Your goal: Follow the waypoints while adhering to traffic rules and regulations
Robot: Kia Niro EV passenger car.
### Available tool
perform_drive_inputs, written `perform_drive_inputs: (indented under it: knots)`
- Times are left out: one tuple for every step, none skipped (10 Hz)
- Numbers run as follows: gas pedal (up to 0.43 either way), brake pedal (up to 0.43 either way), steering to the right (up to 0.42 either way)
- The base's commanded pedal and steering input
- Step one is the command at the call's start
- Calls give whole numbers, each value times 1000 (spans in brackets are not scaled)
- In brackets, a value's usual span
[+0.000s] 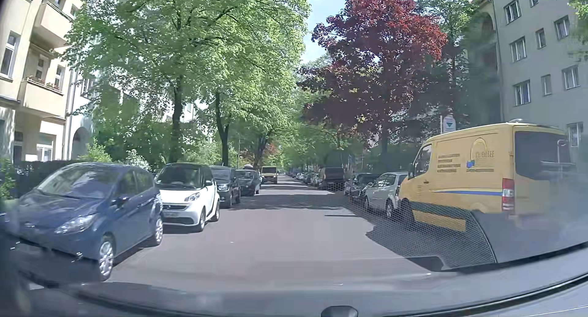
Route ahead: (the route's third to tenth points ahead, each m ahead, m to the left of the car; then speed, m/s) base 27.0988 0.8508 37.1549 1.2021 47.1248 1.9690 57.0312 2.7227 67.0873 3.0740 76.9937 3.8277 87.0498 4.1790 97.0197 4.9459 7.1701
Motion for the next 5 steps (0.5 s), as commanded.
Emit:
perform_drive_inputs:
  knots:
    - [429, 24, 29]
    - [429, 24, 17]
    - [429, 18, 12]
    - [429, 18, 8]
    - [429, 18, 4]
